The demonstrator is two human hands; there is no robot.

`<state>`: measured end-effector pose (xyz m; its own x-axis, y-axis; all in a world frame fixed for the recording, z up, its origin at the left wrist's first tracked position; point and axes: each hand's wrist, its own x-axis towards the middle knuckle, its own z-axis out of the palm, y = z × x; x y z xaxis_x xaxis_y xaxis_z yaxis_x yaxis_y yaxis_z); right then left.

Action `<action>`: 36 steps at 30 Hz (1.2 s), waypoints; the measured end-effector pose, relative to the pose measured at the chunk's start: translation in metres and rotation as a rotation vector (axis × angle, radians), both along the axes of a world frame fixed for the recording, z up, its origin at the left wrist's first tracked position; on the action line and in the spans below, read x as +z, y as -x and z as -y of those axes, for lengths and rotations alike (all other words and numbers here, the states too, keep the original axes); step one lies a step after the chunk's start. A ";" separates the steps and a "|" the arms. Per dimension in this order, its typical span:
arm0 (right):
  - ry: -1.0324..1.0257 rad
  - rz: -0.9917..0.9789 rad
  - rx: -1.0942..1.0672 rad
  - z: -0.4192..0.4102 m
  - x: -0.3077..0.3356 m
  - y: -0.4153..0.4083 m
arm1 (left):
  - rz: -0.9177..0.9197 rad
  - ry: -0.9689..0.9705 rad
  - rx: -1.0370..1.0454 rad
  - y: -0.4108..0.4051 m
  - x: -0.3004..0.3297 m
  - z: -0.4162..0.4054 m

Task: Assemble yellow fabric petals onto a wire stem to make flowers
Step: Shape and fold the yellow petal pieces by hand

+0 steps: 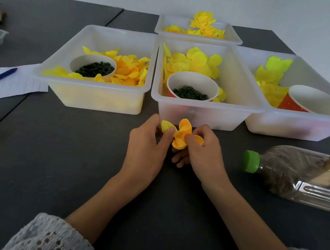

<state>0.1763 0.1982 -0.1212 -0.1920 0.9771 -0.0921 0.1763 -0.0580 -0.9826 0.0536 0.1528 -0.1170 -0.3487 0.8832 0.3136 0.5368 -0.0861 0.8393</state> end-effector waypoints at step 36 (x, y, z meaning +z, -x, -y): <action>-0.317 0.487 0.038 0.008 -0.002 0.010 | -0.242 0.202 0.044 -0.002 0.001 -0.003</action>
<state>0.1658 0.1904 -0.1232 -0.2360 0.9647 0.1170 0.6082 0.2406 -0.7564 0.0557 0.1561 -0.1160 -0.3249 0.9216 0.2122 0.7224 0.0971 0.6846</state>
